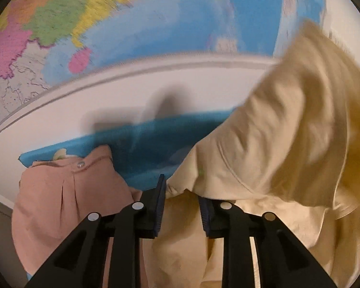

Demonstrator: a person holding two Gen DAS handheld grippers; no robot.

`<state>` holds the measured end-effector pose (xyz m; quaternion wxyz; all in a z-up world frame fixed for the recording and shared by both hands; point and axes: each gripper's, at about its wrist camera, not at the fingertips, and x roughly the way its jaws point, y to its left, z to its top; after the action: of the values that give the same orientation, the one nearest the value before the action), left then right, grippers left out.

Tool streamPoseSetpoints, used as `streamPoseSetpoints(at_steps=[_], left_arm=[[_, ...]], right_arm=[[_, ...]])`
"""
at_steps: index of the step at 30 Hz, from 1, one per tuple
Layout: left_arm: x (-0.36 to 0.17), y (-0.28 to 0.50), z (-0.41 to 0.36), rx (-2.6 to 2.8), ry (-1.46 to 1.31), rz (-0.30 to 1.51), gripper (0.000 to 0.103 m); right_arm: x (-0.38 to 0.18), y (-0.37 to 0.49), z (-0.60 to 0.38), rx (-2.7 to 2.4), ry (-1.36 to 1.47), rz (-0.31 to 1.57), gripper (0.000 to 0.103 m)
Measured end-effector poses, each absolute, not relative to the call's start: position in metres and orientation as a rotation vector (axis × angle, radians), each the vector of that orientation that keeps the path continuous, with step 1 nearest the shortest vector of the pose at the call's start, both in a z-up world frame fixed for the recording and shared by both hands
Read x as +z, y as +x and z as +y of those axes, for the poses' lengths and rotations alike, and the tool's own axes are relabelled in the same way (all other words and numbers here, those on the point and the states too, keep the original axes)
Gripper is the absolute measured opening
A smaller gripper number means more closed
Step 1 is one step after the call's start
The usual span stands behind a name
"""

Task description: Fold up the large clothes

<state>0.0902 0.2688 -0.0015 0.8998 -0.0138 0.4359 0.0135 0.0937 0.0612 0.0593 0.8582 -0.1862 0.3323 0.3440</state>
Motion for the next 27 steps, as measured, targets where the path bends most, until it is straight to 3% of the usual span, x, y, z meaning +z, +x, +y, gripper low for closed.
streamPoseSetpoints(at_steps=[3, 6, 8, 9, 12, 14, 16, 20, 24, 26, 27], left_arm=[[0.015, 0.099, 0.275, 0.009, -0.097, 0.883, 0.024], [0.006, 0.121, 0.275, 0.057, -0.115, 0.937, 0.026], [-0.017, 0.137, 0.278, 0.130, -0.108, 1.005, 0.030], [-0.023, 0.141, 0.280, 0.164, -0.098, 1.017, 0.030], [-0.031, 0.132, 0.288, 0.194, -0.095, 0.997, 0.039], [-0.022, 0.116, 0.290, 0.158, -0.092, 0.953, 0.041], [-0.010, 0.094, 0.288, 0.132, -0.064, 0.895, 0.055], [0.007, 0.050, 0.277, 0.065, -0.006, 0.824, 0.060], [0.009, 0.016, 0.257, 0.006, 0.030, 0.813, 0.064], [0.009, 0.006, 0.247, -0.012, 0.045, 0.820, 0.065], [0.009, -0.001, 0.240, -0.025, 0.053, 0.819, 0.065]], right_arm=[[0.081, 0.141, 0.042, 0.719, -0.134, 0.740, 0.007], [0.057, 0.187, 0.048, 0.664, -0.004, 0.884, 0.008], [0.033, 0.202, 0.058, 0.601, 0.003, 0.950, 0.018], [0.030, 0.198, 0.057, 0.577, -0.007, 0.944, 0.032], [0.037, 0.177, 0.039, 0.562, 0.032, 0.897, 0.055], [0.054, 0.143, 0.014, 0.573, 0.017, 0.812, 0.061], [0.065, 0.109, -0.012, 0.605, 0.016, 0.775, 0.074], [0.048, 0.021, -0.041, 0.740, -0.054, 0.846, 0.087], [-0.001, -0.048, -0.031, 0.803, -0.117, 1.007, 0.082], [-0.020, -0.067, -0.020, 0.797, -0.143, 1.039, 0.061], [-0.033, -0.075, -0.013, 0.804, -0.158, 1.057, 0.034]])
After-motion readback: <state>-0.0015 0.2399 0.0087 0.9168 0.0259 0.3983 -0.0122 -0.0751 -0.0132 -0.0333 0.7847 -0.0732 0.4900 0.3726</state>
